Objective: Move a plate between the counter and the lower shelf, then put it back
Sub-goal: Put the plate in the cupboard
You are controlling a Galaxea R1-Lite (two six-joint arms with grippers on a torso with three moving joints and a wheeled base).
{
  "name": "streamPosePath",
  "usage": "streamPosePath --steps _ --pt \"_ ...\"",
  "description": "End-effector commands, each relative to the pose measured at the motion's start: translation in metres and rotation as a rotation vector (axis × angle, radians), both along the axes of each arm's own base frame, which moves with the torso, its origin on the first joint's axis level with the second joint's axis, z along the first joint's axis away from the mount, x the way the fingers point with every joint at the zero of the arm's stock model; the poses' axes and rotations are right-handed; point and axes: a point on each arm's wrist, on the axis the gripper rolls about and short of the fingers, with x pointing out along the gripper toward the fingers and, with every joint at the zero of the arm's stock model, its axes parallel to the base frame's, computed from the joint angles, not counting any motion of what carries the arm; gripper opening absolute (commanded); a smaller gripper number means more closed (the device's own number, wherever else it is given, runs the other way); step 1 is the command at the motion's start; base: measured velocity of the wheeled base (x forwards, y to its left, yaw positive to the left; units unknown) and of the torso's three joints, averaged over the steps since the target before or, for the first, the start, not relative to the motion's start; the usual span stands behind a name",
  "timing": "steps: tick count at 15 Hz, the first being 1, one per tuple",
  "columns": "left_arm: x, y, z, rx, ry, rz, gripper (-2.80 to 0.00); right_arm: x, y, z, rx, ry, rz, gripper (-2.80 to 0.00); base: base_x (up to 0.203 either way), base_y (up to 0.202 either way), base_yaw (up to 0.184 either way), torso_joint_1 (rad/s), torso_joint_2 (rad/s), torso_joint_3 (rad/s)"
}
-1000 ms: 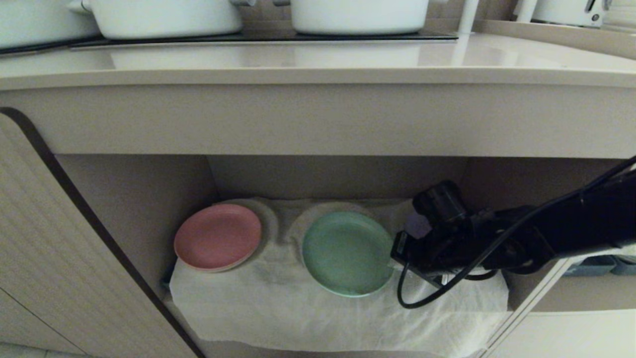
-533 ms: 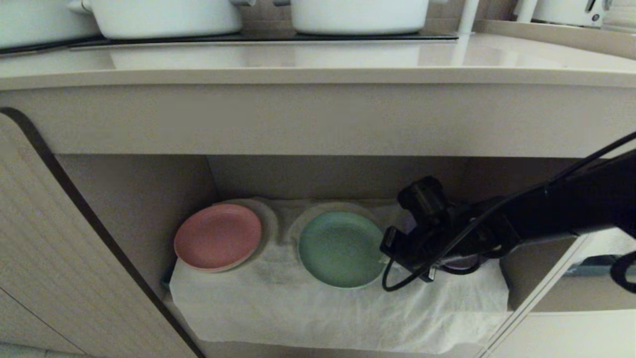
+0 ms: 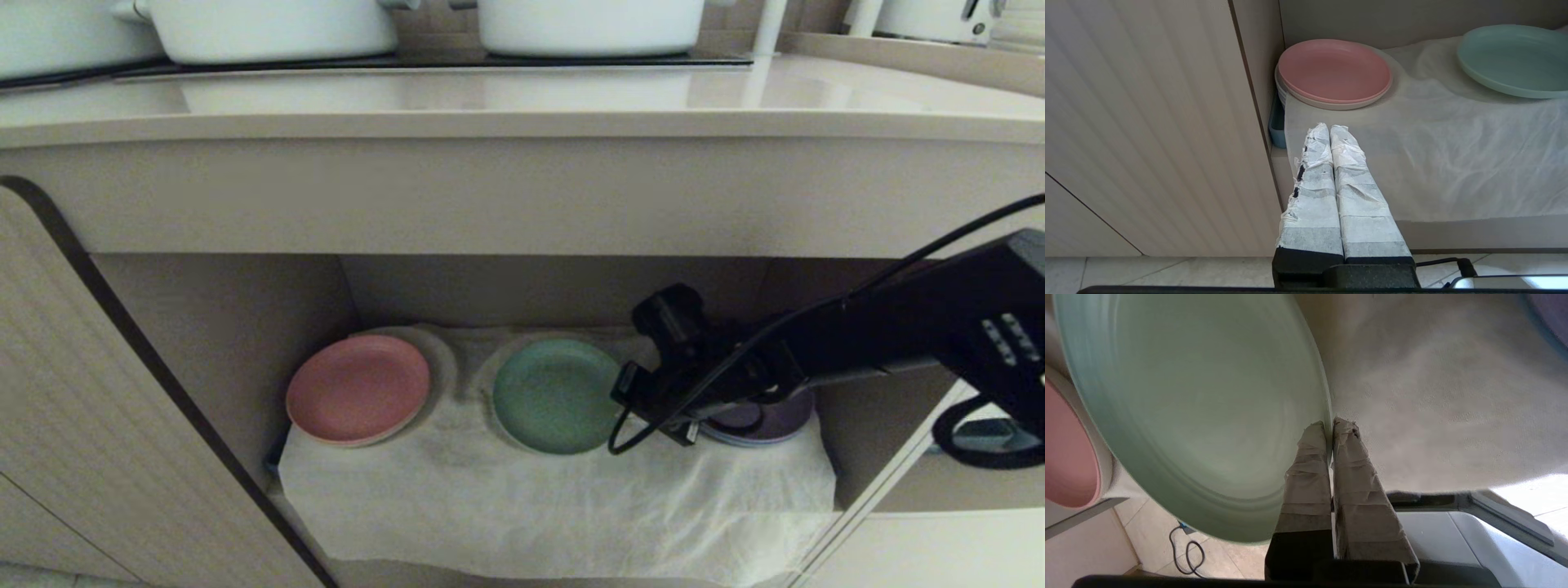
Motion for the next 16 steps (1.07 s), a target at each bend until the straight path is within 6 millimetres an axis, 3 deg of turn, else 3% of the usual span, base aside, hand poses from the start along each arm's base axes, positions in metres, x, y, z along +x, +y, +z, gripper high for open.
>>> streamPosePath --steps 1,16 --pt "0.000 0.000 0.000 0.000 0.000 0.000 -2.80 0.008 0.004 -0.002 0.000 0.004 -0.007 -2.80 0.000 0.000 0.000 0.000 0.00 0.000" --pt "0.000 0.000 0.000 0.000 0.000 -0.001 -2.80 0.020 0.017 -0.019 0.070 0.055 -0.109 -2.80 0.000 0.000 0.000 0.000 0.00 0.000"
